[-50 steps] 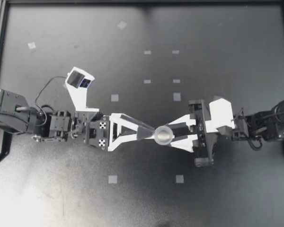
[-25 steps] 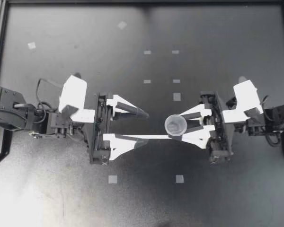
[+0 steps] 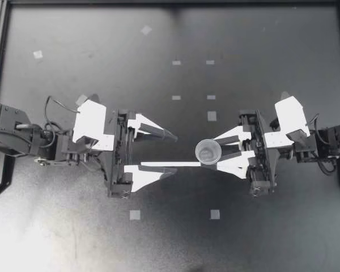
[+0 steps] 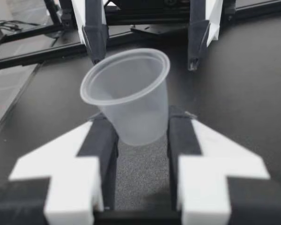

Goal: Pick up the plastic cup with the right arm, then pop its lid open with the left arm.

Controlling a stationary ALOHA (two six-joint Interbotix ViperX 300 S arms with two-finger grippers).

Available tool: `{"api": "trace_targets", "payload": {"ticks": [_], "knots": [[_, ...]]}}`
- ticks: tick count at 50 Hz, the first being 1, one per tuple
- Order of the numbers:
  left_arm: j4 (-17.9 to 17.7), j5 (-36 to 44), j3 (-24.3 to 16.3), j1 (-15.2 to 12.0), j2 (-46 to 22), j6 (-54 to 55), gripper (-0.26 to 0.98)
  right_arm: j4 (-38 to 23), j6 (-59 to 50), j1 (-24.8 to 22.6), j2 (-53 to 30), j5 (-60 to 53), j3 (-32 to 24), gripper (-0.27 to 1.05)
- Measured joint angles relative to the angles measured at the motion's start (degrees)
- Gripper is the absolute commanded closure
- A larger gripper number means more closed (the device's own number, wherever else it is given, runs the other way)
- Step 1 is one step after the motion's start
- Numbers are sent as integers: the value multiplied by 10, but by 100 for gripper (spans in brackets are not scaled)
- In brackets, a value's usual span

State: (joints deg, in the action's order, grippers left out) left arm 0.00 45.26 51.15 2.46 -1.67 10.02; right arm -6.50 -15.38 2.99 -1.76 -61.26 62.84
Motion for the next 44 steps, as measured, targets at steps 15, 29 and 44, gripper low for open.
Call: {"api": "trace_targets", "payload": {"ticks": [15,29,44], "knots": [[-1,-1,1,1,0,-11,-7,0,-13,0,0,5,0,53],[0,-2,4,1,0,-73,-7,-1,-14,0,0,9,0,54],[0,-2,7,1,-7,-74,-7,-21,15,-1,0,15,-1,54]]}}
